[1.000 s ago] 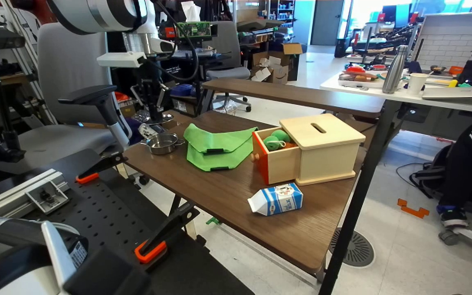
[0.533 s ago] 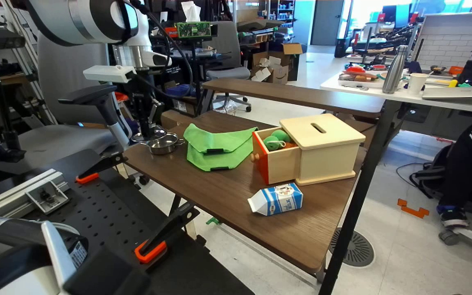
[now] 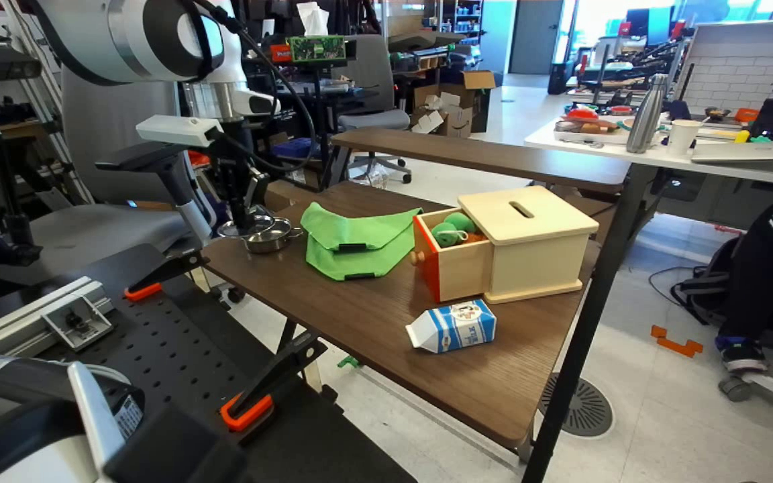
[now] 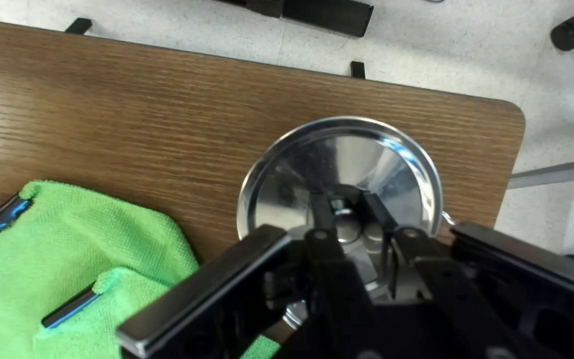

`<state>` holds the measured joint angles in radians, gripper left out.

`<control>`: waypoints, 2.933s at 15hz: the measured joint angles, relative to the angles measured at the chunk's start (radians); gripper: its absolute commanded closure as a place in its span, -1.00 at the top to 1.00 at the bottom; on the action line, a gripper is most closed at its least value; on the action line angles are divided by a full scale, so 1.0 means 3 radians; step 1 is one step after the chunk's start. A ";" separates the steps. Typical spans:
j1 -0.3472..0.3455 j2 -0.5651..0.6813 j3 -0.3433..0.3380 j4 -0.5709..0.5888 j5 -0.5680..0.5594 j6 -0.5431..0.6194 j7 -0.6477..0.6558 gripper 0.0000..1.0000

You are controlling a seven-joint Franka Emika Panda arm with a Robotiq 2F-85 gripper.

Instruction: Cover the small silver pot with a lid

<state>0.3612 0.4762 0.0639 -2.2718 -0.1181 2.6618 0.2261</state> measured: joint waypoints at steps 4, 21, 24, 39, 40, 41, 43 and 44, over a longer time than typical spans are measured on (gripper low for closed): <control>0.0000 0.0053 -0.0039 0.0035 0.0000 0.0024 0.0011 -0.90; 0.0072 0.0477 -0.0005 0.0578 0.0007 0.0024 0.0074 -0.90; 0.0068 0.0477 -0.0007 0.0578 0.0012 0.0024 0.0080 -0.90; 0.0042 0.0533 -0.0015 0.0578 0.0013 0.0024 0.0109 0.49; 0.0042 0.0533 -0.0015 0.0578 0.0013 0.0024 0.0118 0.65; 0.0042 0.0533 -0.0016 0.0578 0.0013 0.0024 0.0127 0.79; 0.0042 0.0531 -0.0018 0.0579 0.0013 0.0024 0.0143 0.99; 0.0042 0.0524 -0.0019 0.0579 0.0013 0.0024 0.0154 1.00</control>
<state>0.3738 0.6334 0.0582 -2.0980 -0.1142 2.6691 0.2722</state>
